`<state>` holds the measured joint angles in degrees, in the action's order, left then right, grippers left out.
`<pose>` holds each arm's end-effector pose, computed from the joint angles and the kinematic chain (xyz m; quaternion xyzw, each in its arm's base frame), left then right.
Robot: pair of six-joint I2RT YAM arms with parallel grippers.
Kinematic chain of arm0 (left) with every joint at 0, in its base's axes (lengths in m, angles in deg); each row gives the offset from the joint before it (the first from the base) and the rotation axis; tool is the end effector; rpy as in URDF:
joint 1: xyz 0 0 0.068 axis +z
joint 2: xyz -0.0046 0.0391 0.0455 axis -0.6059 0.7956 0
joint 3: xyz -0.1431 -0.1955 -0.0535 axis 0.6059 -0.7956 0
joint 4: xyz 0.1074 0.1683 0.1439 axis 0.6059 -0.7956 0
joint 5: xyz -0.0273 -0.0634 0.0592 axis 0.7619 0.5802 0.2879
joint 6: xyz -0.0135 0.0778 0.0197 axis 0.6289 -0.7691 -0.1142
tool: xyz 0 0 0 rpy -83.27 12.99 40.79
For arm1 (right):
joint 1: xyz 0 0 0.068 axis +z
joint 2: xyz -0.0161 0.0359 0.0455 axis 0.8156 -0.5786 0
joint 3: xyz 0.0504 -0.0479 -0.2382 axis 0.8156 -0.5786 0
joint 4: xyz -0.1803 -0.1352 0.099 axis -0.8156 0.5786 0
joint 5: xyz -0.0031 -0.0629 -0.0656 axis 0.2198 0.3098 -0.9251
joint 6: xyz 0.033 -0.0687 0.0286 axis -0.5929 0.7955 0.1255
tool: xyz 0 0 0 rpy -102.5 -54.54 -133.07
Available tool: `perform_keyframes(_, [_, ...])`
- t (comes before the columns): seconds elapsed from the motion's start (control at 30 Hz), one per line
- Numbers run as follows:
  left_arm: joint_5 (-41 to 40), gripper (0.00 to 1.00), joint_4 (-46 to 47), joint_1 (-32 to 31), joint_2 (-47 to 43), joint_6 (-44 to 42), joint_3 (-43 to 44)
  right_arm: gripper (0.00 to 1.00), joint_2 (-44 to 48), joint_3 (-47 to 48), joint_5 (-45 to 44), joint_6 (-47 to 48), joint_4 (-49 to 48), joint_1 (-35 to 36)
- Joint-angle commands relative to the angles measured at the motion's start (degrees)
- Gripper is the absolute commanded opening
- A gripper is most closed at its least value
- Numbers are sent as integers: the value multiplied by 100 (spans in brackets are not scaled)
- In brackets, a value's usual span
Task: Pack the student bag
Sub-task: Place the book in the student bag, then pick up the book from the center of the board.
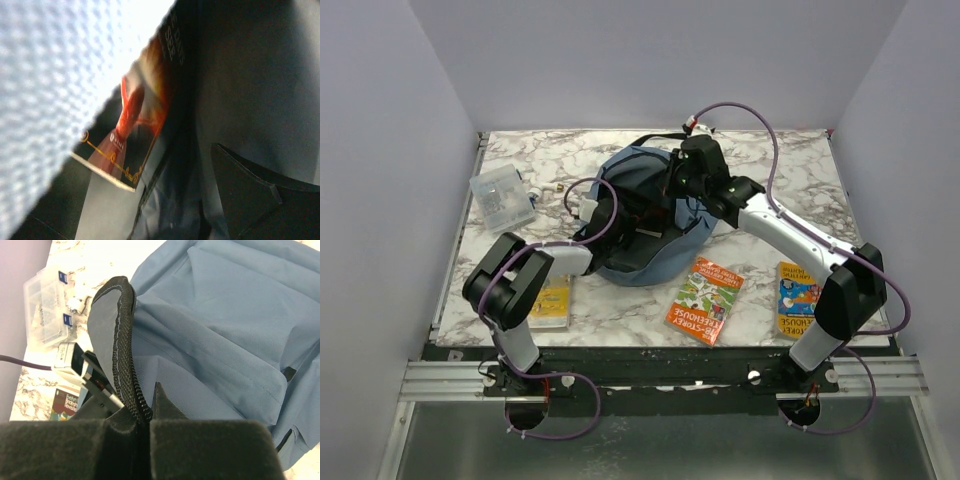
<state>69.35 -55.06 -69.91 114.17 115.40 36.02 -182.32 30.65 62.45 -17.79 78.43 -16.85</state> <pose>0.3235 -0.1870 0.1299 -0.4323 0.7277 -0.3956 0.3564 0.3244 0.2388 0.2988 -0.0104 0.8547 0.2421 0.4592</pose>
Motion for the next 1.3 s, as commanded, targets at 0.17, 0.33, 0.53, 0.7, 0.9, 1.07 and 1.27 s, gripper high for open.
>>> perform_keyframes(0.17, [3183,98,-539,355,-1027,-1207,-314,1,285,-24,-564,263,-293,-220])
perform_keyframes(0.33, [3689,98,-548,496,-1632,-1691,-838,1,175,-14,-691,449,-252,-255])
perform_keyframes(0.53, [4189,94,-781,830,-2943,-2577,-1228,1,142,-176,-895,950,-268,-256])
perform_keyframes(0.7, [5085,97,-1554,1407,-4276,-3116,-959,33,197,-404,-1025,1230,-243,-257])
perform_keyframes(0.9, [4998,98,-4301,2270,-5153,-4916,18,49,92,-352,-454,1423,-3,-256])
perform_keyframes(1.07, [2173,98,-6614,2853,-5008,-6012,579,64,409,-528,-139,1269,-59,-170])
perform_keyframes(1.27, [3145,98,-6262,5259,-4981,-4988,-380,100,540,-212,90,595,63,414])
